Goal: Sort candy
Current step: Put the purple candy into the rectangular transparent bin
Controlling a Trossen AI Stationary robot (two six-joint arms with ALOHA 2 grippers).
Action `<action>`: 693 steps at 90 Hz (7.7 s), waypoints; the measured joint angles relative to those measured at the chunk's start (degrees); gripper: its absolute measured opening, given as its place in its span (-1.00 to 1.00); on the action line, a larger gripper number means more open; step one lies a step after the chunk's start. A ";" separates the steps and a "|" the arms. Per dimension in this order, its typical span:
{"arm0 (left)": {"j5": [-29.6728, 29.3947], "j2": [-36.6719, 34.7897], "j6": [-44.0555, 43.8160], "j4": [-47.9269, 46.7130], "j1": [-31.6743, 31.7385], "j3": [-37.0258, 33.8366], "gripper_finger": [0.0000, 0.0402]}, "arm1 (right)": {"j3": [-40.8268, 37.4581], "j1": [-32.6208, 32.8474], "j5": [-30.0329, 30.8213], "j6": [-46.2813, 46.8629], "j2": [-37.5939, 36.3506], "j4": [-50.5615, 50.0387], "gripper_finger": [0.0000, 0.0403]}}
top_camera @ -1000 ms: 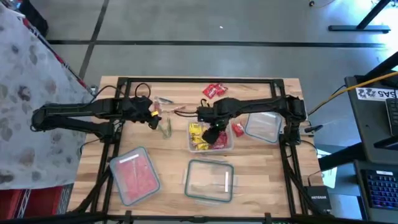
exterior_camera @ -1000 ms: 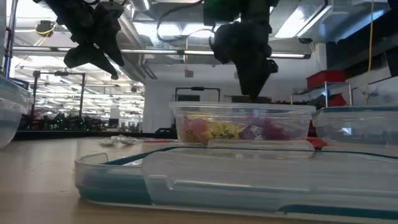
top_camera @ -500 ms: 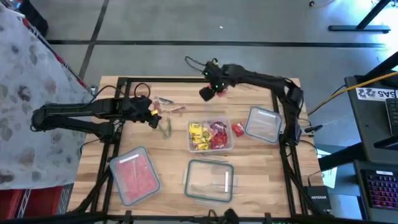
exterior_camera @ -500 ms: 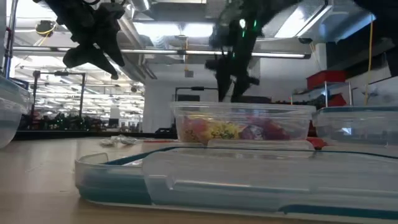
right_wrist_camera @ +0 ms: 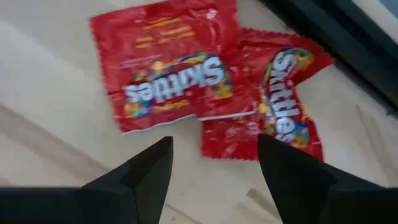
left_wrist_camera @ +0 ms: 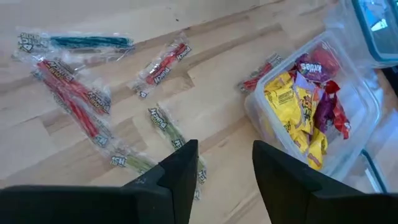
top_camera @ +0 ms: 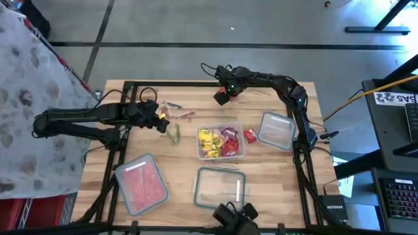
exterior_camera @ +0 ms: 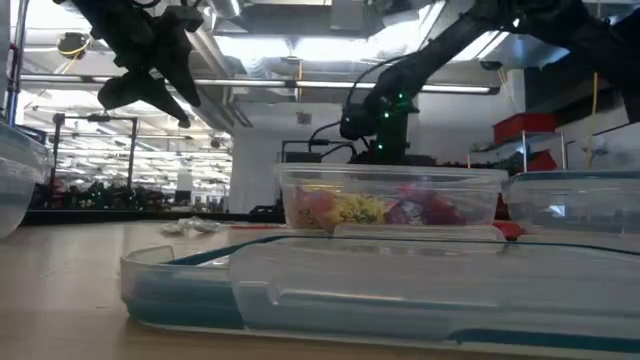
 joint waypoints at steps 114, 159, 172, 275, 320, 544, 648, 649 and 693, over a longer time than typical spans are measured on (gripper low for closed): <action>-5.09 0.00 5.52 0.00 0.04 0.00 -0.32 | -0.03 24.41 -22.08 7.82 -20.72 -21.69 -1.00; -5.59 -0.02 9.52 0.03 0.04 -0.01 -0.32 | -6.32 30.57 -11.00 21.69 -18.57 -16.20 -0.68; -4.28 -0.02 9.12 -0.07 0.04 -0.02 -0.32 | -6.10 28.75 -11.11 15.88 -18.66 -15.39 -0.34; -3.65 0.00 1.80 -0.13 0.02 -0.02 -0.32 | -3.13 4.70 -4.01 6.96 -0.02 11.12 -0.01; -3.41 0.00 1.54 -0.15 0.02 -0.01 -0.32 | -2.90 4.61 -3.67 4.11 0.76 6.44 -0.92; -6.32 -0.02 1.63 -4.57 -0.39 -0.02 -0.32 | -21.44 16.11 -9.33 -27.18 -26.13 -24.27 0.25; -6.18 0.00 1.87 -4.55 0.11 -0.02 -0.32 | -26.18 22.12 -4.68 -23.89 -15.93 -13.18 -0.93; -6.21 -0.01 1.87 -4.56 0.10 -0.02 -0.32 | -25.92 22.12 -4.61 -23.83 -15.98 -13.61 -0.93; -6.56 -0.02 2.76 -4.58 0.09 -0.02 -0.32 | -5.08 23.21 -27.50 -17.81 -19.76 -24.86 -0.96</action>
